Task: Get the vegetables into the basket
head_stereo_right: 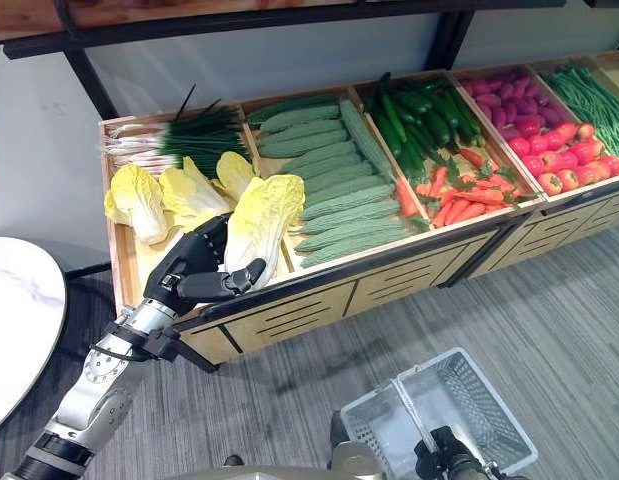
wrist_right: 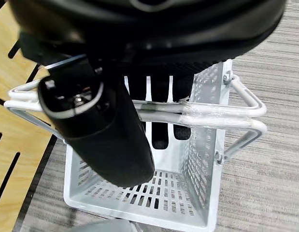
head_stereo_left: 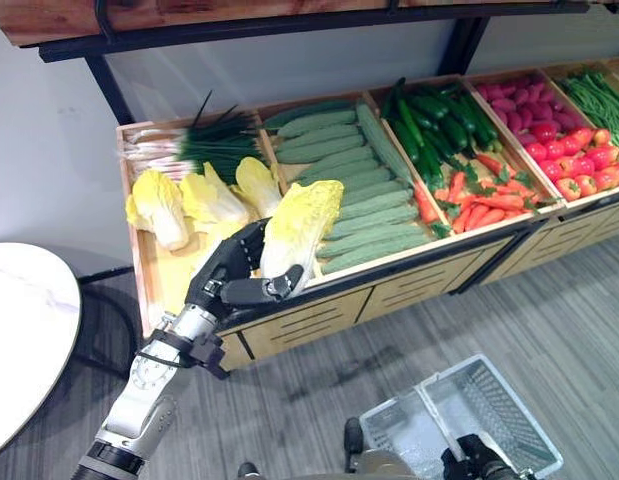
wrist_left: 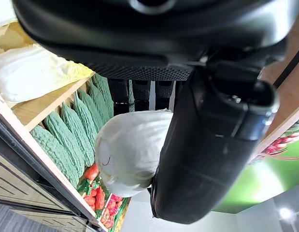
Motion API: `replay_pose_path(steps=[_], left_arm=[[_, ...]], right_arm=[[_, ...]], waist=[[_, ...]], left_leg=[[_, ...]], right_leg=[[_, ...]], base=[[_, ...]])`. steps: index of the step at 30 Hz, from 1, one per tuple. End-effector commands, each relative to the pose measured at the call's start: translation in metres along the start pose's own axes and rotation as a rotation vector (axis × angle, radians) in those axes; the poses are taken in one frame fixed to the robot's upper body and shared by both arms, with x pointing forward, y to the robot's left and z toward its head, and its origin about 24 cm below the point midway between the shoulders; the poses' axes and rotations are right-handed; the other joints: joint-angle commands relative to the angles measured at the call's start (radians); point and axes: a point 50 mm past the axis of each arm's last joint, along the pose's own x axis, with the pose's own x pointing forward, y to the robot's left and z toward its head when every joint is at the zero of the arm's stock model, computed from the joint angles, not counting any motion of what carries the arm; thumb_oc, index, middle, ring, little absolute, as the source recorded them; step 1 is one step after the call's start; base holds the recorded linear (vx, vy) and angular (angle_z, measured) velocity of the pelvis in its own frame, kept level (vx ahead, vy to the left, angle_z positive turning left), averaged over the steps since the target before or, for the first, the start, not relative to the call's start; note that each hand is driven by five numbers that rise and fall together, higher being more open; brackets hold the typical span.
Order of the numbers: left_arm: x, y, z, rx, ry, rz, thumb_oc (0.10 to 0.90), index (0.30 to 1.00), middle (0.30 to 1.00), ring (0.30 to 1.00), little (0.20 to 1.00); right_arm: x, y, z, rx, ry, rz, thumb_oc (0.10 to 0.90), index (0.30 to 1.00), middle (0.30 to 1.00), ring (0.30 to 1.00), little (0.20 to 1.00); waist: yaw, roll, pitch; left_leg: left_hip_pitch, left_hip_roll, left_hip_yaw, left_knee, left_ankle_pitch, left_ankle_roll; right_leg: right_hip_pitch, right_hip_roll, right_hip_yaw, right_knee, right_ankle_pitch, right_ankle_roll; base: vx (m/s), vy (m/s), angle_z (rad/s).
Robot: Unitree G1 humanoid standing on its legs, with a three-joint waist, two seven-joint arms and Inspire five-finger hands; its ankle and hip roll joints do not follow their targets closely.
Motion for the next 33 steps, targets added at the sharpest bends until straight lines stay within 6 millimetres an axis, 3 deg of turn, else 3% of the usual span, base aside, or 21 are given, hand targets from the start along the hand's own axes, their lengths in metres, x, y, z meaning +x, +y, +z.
replay_pose_path(steps=[1, 6, 7, 10, 12, 13, 15, 16, 20, 22, 25, 26, 31, 33], left_arm=[[0.017, -0.003, 0.046, 0.047, -0.246, -0.085, 0.400, 0.300, 0.300, 0.300, 0.300], [0.020, -0.005, 0.044, 0.053, -0.231, -0.111, 0.400, 0.300, 0.300, 0.300, 0.300], [0.023, -0.007, 0.047, 0.064, -0.236, -0.138, 0.400, 0.300, 0.300, 0.300, 0.300], [0.026, -0.007, 0.047, 0.082, -0.233, -0.147, 0.400, 0.300, 0.300, 0.300, 0.300], [0.026, -0.006, 0.047, 0.100, -0.226, -0.145, 0.400, 0.300, 0.300, 0.300, 0.300], [0.026, -0.004, 0.045, 0.105, -0.210, -0.143, 0.400, 0.300, 0.300, 0.300, 0.300], [0.026, -0.004, 0.045, 0.105, -0.210, -0.143, 0.400, 0.300, 0.300, 0.300, 0.300], [0.024, 0.000, 0.042, 0.099, -0.196, -0.121, 0.400, 0.300, 0.300, 0.300, 0.300], [0.019, 0.003, 0.041, 0.097, -0.190, -0.097, 0.400, 0.300, 0.300, 0.300, 0.300], [0.018, 0.004, 0.039, 0.091, -0.183, -0.096, 0.400, 0.300, 0.300, 0.300, 0.300], [0.017, 0.004, 0.039, 0.098, -0.181, -0.095, 0.400, 0.300, 0.300, 0.300, 0.300], [0.017, 0.002, 0.036, 0.078, -0.180, -0.100, 0.400, 0.300, 0.300, 0.300, 0.300], [0.020, -0.004, 0.034, 0.034, -0.186, -0.109, 0.400, 0.300, 0.300, 0.300, 0.300], [0.023, -0.009, 0.030, -0.005, -0.188, -0.111, 0.400, 0.300, 0.300, 0.300, 0.300]], right_arm=[[0.000, -0.008, -0.003, 0.020, -0.001, -0.028, 0.400, 0.300, 0.300, 0.300, 0.300], [0.000, -0.010, -0.003, 0.038, 0.001, -0.036, 0.400, 0.300, 0.300, 0.300, 0.300], [0.001, -0.011, 0.000, 0.049, -0.004, -0.041, 0.400, 0.300, 0.300, 0.300, 0.300], [0.002, -0.012, 0.003, 0.061, -0.012, -0.049, 0.400, 0.300, 0.300, 0.300, 0.300], [0.002, -0.012, 0.004, 0.071, -0.013, -0.055, 0.400, 0.300, 0.300, 0.300, 0.300], [0.001, -0.012, 0.000, 0.079, 0.002, -0.059, 0.400, 0.300, 0.300, 0.300, 0.300], [0.001, -0.012, 0.000, 0.079, 0.002, -0.059, 0.400, 0.300, 0.300, 0.300, 0.300], [0.000, -0.012, -0.005, 0.075, 0.020, -0.059, 0.400, 0.300, 0.300, 0.300, 0.300], [-0.001, -0.013, -0.011, 0.074, 0.049, -0.063, 0.400, 0.300, 0.300, 0.300, 0.300], [-0.001, -0.011, -0.013, 0.073, 0.062, -0.061, 0.400, 0.300, 0.300, 0.300, 0.300], [-0.002, -0.010, -0.015, 0.069, 0.064, -0.057, 0.400, 0.300, 0.300, 0.300, 0.300], [-0.002, -0.010, -0.017, 0.075, 0.073, -0.059, 0.400, 0.300, 0.300, 0.300, 0.300], [-0.003, -0.016, -0.021, 0.095, 0.081, -0.092, 0.400, 0.300, 0.300, 0.300, 0.300], [-0.005, -0.024, -0.025, 0.126, 0.090, -0.135, 0.400, 0.300, 0.300, 0.300, 0.300]], waist=[[0.002, -0.062, -0.045], [-0.011, -0.080, -0.026], [-0.020, -0.085, -0.011], [-0.033, -0.085, -0.002], [-0.031, -0.080, 0.000], [-0.017, -0.070, 0.003], [-0.018, -0.069, 0.003], [-0.007, -0.048, -0.003], [0.014, -0.041, -0.019], [0.020, -0.049, -0.031], [0.015, -0.050, -0.039], [0.008, -0.044, -0.044], [-0.013, -0.024, -0.041], [-0.040, 0.004, -0.031]], left_leg=[[-0.011, -0.004, -0.060, 0.055, -0.085, 0.016], [-0.020, -0.045, -0.040, 0.066, -0.103, 0.045], [-0.023, -0.063, -0.028, 0.059, -0.105, 0.054], [-0.028, -0.072, 0.013, 0.065, -0.114, 0.060], [-0.036, -0.066, 0.038, 0.080, -0.118, 0.070], [-0.048, -0.057, 0.071, 0.081, -0.109, 0.080], [-0.048, -0.057, 0.071, 0.081, -0.109, 0.080], [-0.046, -0.048, 0.093, 0.058, -0.110, 0.080], [-0.060, -0.034, 0.165, 0.044, -0.081, 0.083], [-0.053, -0.031, 0.205, 0.044, -0.075, 0.070], [-0.049, -0.020, 0.229, 0.048, -0.066, 0.059], [-0.055, 0.000, 0.240, 0.061, -0.050, 0.041], [-0.053, 0.049, 0.261, 0.064, -0.002, 0.002], [-0.052, 0.094, 0.265, 0.060, 0.049, -0.035]], right_leg=[[0.011, -0.133, 0.008, 0.007, 0.010, 0.131], [-0.051, -0.168, 0.051, 0.068, 0.096, 0.165], [-0.082, -0.181, 0.069, 0.070, 0.163, 0.178], [-0.123, -0.195, 0.083, 0.046, 0.229, 0.178], [-0.135, -0.198, 0.057, 0.059, 0.199, 0.178], [-0.122, -0.212, -0.029, 0.122, 0.132, 0.164], [-0.123, -0.213, -0.030, 0.124, 0.131, 0.164], [-0.092, -0.206, -0.091, 0.203, 0.050, 0.157], [-0.058, -0.223, -0.191, 0.318, -0.012, 0.146], [-0.029, -0.224, -0.234, 0.244, -0.011, 0.151], [0.001, -0.202, -0.243, 0.188, -0.031, 0.145], [0.022, -0.174, -0.244, 0.139, -0.056, 0.131], [0.042, -0.123, -0.238, 0.095, -0.095, 0.106], [0.055, -0.077, -0.225, 0.073, -0.119, 0.081]], base=[[-0.04, 0.139, -0.16], [-0.08, 0.142, -0.16], [-0.11, 0.157, -0.25], [-0.12, 0.118, -0.53], [-0.16, 0.094, -0.74], [-0.17, 0.092, -0.67], [-0.10, 0.083, -0.66], [-0.13, 0.122, -0.50], [-0.14, 0.030, -0.70], [-0.03, -0.145, -0.84], [0.00, -0.182, -0.53], [0.00, -0.226, -0.60], [-0.01, -0.253, -0.51], [-0.02, -0.331, -0.39]])
